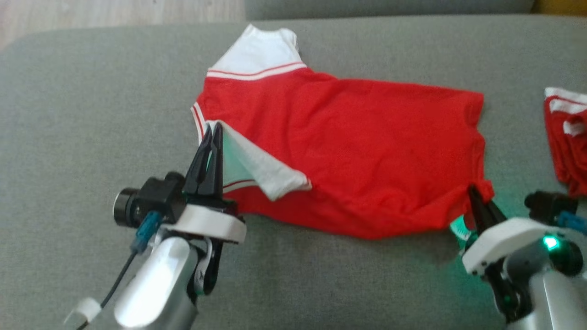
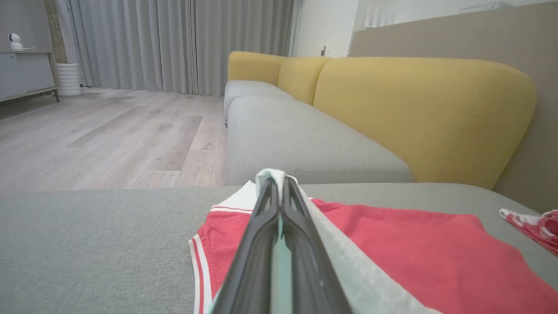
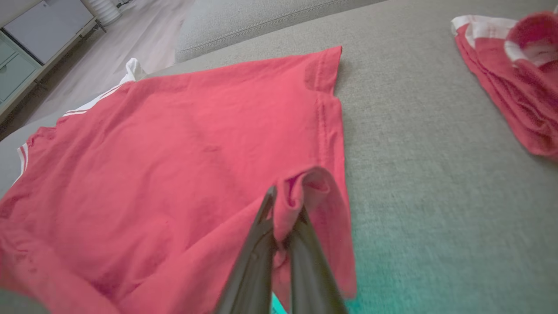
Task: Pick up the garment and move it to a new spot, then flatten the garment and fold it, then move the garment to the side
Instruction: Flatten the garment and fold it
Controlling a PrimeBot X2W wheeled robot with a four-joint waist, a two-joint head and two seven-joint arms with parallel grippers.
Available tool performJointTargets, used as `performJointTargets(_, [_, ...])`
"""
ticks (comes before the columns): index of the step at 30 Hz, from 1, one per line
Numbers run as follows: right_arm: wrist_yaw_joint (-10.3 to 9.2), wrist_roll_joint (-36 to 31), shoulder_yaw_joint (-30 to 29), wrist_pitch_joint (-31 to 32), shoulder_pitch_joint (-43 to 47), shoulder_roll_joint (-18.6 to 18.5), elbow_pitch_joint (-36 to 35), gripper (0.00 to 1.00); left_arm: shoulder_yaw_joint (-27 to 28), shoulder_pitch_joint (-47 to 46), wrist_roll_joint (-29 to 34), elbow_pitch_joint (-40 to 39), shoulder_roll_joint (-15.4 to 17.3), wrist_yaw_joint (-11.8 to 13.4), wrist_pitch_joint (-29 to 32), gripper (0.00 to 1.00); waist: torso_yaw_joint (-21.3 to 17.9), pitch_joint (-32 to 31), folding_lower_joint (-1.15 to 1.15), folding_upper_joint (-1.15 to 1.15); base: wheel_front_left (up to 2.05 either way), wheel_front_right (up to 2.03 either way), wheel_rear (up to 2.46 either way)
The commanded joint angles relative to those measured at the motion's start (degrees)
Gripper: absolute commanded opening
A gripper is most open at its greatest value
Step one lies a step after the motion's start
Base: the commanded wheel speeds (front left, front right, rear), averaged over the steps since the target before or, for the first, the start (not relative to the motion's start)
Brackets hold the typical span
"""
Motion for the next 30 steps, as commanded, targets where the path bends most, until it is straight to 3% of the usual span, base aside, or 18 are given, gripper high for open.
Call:
performJointTargets(1, [-0.04, -0.4, 0.9, -1.0, -3.3, -0.5, -0.8, 0.0, 2.0, -3.6, 0.5, 0.7, 0.1, -0.4, -0.8, 0.0, -0.5, 2.4, -0.02, 0.0, 0.0, 0.0, 0.0])
performJointTargets(5, [-0.04, -1.0, 0.3, -2.7, -6.0, -0.5, 1.6, 0.0, 2.1, -6.3, 0.3, 5.7, -0.8, -1.2, -1.6, 0.0, -0.6, 3.8, -0.02, 0.0, 0.0, 0.0, 0.0])
performJointTargets(6, [-0.04, -1.1, 0.3, -3.3, -6.5, -0.5, 2.0, 0.36, 2.2, -6.7, 0.2, 6.7, -1.0, -1.4, -1.8, 0.0, -0.7, 3.9, -0.02, 0.0, 0.0, 0.0, 0.0])
performJointTargets(7, [-0.04, -1.1, 0.3, -3.3, -6.5, -0.5, 2.0, 0.36, 2.2, -6.7, 0.2, 6.7, -1.0, -1.4, -1.8, 0.0, -0.7, 3.9, -0.02, 0.0, 0.0, 0.0, 0.0])
performJointTargets(8, [-0.04, -1.2, 0.4, -3.8, -6.8, -0.5, 2.5, 0.88, 2.3, -7.0, 0.0, 7.6, -1.2, -1.4, -1.9, 0.0, -0.7, 3.9, -0.02, 0.0, 0.0, 0.0, 0.0])
performJointTargets(9, [-0.04, -1.2, 0.6, -4.1, -6.9, -0.5, 2.8, 1.0, 2.4, -7.1, -0.3, 8.5, -1.5, -1.4, -1.9, 0.0, -0.8, 3.9, -0.02, 0.0, 0.0, 0.0, 0.0])
performJointTargets(10, [-0.04, -1.3, 0.6, -4.5, -7.0, -0.5, 3.1, 1.0, 2.4, -7.2, -0.5, 9.1, -1.7, -1.4, -2.0, 0.22, -0.9, 3.8, -0.02, 0.0, 0.0, 0.0, 0.0])
performJointTargets(11, [-0.04, -1.4, 0.6, -5.1, -7.0, -0.5, 3.2, 1.0, 2.5, -7.3, -0.5, 9.3, -1.8, -1.3, -2.1, 0.55, -0.9, 3.6, -0.02, 0.0, 0.0, 0.0, 0.0])
performJointTargets(12, [-0.04, -1.5, 0.6, -5.8, -6.9, -0.5, 3.0, 1.0, 2.7, -7.2, -0.6, 9.4, -1.9, -1.2, -2.3, 1.0, -0.9, 3.4, -0.02, 0.0, 0.0, 0.0, 0.0])
performJointTargets(20, [-0.04, -1.5, -0.3, -10.6, -3.2, -0.5, -2.2, 1.0, 5.0, 0.2, -3.9, 5.2, -0.8, 0.0, -2.4, 1.0, -0.9, -0.2, -0.02, 0.0, 0.0, 0.0, 0.0])
performJointTargets(30, [-0.04, -3.9, -1.1, -7.8, 6.8, -0.5, -9.1, 1.0, 8.4, 14.9, -13.2, -1.2, 1.3, 2.3, 6.6, 1.0, -0.9, -3.5, -0.02, 0.0, 0.0, 0.0, 0.0])
